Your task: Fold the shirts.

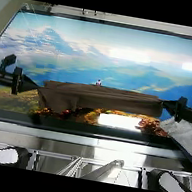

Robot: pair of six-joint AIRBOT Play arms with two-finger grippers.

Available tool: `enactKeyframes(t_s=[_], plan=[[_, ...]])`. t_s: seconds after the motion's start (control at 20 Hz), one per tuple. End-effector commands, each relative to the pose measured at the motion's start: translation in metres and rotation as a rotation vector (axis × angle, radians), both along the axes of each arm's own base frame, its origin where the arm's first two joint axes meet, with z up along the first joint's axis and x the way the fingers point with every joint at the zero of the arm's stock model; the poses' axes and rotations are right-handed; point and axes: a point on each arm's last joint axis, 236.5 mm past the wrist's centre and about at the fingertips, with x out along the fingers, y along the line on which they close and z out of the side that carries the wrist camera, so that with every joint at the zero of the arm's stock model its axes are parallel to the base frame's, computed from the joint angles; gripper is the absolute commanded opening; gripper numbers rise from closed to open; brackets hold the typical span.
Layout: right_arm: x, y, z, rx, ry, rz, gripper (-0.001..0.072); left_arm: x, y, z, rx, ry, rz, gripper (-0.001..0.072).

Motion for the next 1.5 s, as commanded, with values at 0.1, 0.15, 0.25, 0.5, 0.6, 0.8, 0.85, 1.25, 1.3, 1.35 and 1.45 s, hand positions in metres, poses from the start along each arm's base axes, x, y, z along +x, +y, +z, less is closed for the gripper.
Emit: enactKeyframes(t_s=[0.1, 0.15, 0.25, 0.5, 0.6, 0.8, 0.85, 1.25, 1.3, 1.35, 1.45], plan=[[0.036, -0.006, -0.025, -0.107, -0.067, -0.053, 0.0016, 0.052, -0.004, -0.009, 0.031, -0.006, -0.079, 0.0021], [0.038, -0.004, -0.037, -0.110, -0.046, -0.052, 0.0016, 0.053, -0.006, -0.018, 0.034, 0.021, -0.108, 0.0021], [0.035, 0.004, -0.060, -0.098, 0.001, -0.024, 0.0017, 0.046, -0.006, -0.043, 0.075, 0.121, -0.164, 0.0021], [0.028, 0.018, -0.082, -0.099, 0.039, 0.041, 0.0017, 0.035, -0.008, -0.071, 0.095, 0.212, -0.223, 0.0012], [0.025, 0.023, -0.080, -0.086, 0.033, 0.064, 0.0111, 0.035, -0.009, -0.070, 0.092, 0.221, -0.219, 0.0062], [0.026, 0.026, -0.044, -0.080, -0.038, 0.202, 0.0474, 0.020, -0.012, -0.058, 0.057, 0.322, -0.231, 0.0716], [0.028, 0.015, -0.035, -0.108, -0.023, 0.207, 0.0616, 0.013, -0.011, -0.052, 0.051, 0.340, -0.252, 0.0715], [0.021, -0.036, -0.071, -0.228, 0.233, 0.259, 0.0707, 0.028, -0.008, 0.010, 0.185, 0.078, -0.171, 0.0505], [0.016, -0.029, -0.080, -0.204, 0.253, 0.291, 0.0707, 0.027, -0.009, 0.016, 0.191, 0.058, -0.171, 0.0132], [0.012, -0.024, -0.085, -0.185, 0.269, 0.311, 0.0707, 0.028, -0.011, 0.022, 0.191, 0.032, -0.171, 0.0015], [0.009, -0.014, -0.092, -0.166, 0.274, 0.351, 0.0707, 0.028, -0.012, 0.029, 0.198, 0.008, -0.167, 0.0016]])
